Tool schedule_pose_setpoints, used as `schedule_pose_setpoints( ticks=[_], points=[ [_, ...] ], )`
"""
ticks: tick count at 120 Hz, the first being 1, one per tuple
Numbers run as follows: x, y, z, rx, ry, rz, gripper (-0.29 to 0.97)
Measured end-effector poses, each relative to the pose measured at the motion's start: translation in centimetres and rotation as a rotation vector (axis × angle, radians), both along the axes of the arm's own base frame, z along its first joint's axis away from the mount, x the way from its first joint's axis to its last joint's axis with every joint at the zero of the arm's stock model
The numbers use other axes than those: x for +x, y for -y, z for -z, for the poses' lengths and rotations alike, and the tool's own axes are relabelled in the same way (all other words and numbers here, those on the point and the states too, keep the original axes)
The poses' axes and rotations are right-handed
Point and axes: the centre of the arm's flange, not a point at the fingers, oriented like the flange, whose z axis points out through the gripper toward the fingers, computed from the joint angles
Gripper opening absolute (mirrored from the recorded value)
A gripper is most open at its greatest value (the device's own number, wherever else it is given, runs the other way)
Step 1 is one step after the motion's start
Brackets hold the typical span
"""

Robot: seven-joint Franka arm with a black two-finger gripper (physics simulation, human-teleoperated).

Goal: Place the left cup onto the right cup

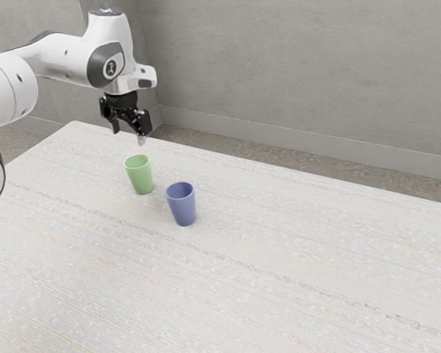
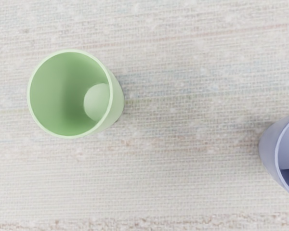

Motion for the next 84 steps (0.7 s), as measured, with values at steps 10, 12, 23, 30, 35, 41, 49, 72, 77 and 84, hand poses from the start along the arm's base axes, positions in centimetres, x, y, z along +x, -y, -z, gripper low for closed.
schedule_pose_setpoints(
  ticks=[10, 12, 23, 30, 35, 41, 49, 72, 77, 84],
  points=[
    [0.5, -0.1, 0.7, -0.005, 0.006, 0.017, 0.68],
    [0.6, -0.1, 0.8, -0.006, 0.007, 0.021, 0.68],
    [1.6, -0.1, 1.3, -0.008, 0.021, 0.039, 0.68],
    [2.3, -0.1, 1.7, -0.009, 0.028, 0.049, 0.68],
    [2.7, -0.1, 2.1, -0.010, 0.030, 0.056, 0.68],
    [3.0, -0.1, 2.5, -0.012, 0.031, 0.062, 0.68],
    [3.4, -0.2, 3.1, -0.014, 0.029, 0.070, 0.68],
    [3.9, -0.3, 4.7, -0.017, 0.021, 0.090, 0.68],
    [4.1, -0.3, 5.1, -0.017, 0.020, 0.094, 0.68],
    [4.3, -0.5, 5.7, -0.022, 0.019, 0.098, 0.68]
  ],
)
